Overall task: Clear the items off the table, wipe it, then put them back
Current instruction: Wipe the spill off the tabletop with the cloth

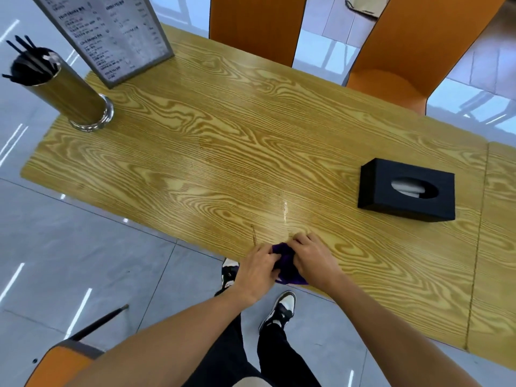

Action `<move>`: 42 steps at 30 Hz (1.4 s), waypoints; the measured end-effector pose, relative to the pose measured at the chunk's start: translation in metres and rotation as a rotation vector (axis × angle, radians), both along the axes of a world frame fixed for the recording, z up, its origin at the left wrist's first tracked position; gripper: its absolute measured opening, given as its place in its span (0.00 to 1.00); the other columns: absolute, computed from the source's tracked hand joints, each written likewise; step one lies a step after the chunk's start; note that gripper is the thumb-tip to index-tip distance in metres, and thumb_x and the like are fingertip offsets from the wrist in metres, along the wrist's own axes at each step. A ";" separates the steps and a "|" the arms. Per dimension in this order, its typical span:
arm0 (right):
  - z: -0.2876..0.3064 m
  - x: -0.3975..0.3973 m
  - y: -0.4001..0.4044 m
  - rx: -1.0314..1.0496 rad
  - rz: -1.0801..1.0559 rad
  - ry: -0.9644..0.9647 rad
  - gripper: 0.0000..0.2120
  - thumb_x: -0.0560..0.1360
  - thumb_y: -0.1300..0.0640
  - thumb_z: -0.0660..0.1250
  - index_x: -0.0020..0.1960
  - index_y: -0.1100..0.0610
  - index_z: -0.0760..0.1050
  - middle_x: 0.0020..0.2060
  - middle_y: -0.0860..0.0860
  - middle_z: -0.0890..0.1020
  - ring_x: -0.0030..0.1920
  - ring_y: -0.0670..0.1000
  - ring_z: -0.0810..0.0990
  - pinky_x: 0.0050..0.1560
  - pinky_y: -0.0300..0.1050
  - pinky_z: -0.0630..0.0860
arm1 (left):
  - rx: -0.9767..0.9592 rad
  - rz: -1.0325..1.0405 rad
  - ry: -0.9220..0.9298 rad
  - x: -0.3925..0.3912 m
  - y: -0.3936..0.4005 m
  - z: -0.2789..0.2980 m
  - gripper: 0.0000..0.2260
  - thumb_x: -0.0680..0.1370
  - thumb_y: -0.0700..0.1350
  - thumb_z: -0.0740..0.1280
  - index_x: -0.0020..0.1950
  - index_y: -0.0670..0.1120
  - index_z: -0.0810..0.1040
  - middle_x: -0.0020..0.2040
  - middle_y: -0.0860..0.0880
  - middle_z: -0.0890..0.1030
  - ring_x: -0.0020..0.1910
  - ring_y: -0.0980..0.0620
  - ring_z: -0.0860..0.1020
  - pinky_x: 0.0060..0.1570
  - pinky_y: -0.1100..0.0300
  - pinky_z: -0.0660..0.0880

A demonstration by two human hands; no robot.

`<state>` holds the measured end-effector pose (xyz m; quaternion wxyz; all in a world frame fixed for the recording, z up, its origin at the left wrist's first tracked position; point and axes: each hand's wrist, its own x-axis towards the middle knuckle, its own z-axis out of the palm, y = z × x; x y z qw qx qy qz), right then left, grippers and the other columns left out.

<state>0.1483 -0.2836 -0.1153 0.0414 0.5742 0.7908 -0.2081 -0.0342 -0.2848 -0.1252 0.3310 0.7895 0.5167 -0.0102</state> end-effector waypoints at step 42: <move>0.008 -0.039 0.060 -0.304 0.056 0.153 0.26 0.72 0.64 0.63 0.69 0.49 0.75 0.67 0.50 0.74 0.65 0.58 0.69 0.62 0.50 0.70 | -0.298 0.658 -0.198 -0.005 -0.005 0.002 0.06 0.74 0.46 0.71 0.40 0.45 0.81 0.34 0.51 0.82 0.34 0.48 0.80 0.35 0.50 0.77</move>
